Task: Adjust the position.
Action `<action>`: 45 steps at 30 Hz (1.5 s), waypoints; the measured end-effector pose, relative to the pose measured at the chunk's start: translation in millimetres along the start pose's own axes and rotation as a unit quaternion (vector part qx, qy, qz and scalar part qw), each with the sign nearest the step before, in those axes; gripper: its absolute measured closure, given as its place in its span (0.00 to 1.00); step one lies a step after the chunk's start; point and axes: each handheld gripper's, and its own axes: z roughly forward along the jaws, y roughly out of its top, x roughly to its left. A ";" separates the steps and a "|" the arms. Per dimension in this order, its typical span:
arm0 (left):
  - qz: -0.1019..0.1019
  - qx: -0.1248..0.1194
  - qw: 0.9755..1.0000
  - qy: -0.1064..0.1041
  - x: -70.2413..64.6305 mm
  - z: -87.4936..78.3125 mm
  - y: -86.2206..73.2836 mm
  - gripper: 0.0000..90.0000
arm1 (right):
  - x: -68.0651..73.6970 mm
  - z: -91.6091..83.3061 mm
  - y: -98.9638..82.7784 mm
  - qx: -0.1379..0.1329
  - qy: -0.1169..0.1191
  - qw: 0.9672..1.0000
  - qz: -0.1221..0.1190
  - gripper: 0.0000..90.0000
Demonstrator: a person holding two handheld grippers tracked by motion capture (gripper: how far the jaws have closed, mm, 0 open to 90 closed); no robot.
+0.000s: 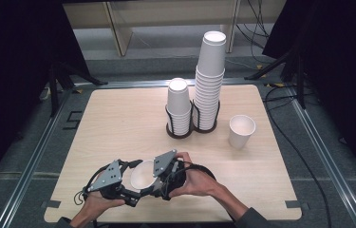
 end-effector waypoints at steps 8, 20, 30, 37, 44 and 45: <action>-0.011 -0.022 1.000 0.010 1.2 -1.9 -1.3 0.07 | -0.6 -2.6 -2.0 -0.025 0.007 1.000 0.014 0.23; -0.019 -0.039 0.998 0.049 4.7 -6.9 -1.1 0.16 | -13.7 -27.7 -32.8 -0.057 -0.077 0.992 0.087 0.23; -0.025 -0.062 0.993 0.101 13.6 -12.5 -3.6 0.16 | -29.8 -69.1 -78.0 -0.113 -0.204 0.955 0.182 0.22; -0.030 -0.073 0.988 0.130 20.1 -14.6 -5.4 0.16 | -33.3 -90.2 -108.9 -0.132 -0.264 0.926 0.235 0.22; -0.038 -0.055 0.985 0.158 23.6 -18.9 -6.8 0.16 | -33.7 -100.9 -128.4 -0.140 -0.305 0.902 0.271 0.22; -0.039 -0.053 0.985 0.160 23.9 -18.8 -7.1 0.16 | -33.9 -101.7 -130.8 -0.140 -0.313 0.898 0.275 0.22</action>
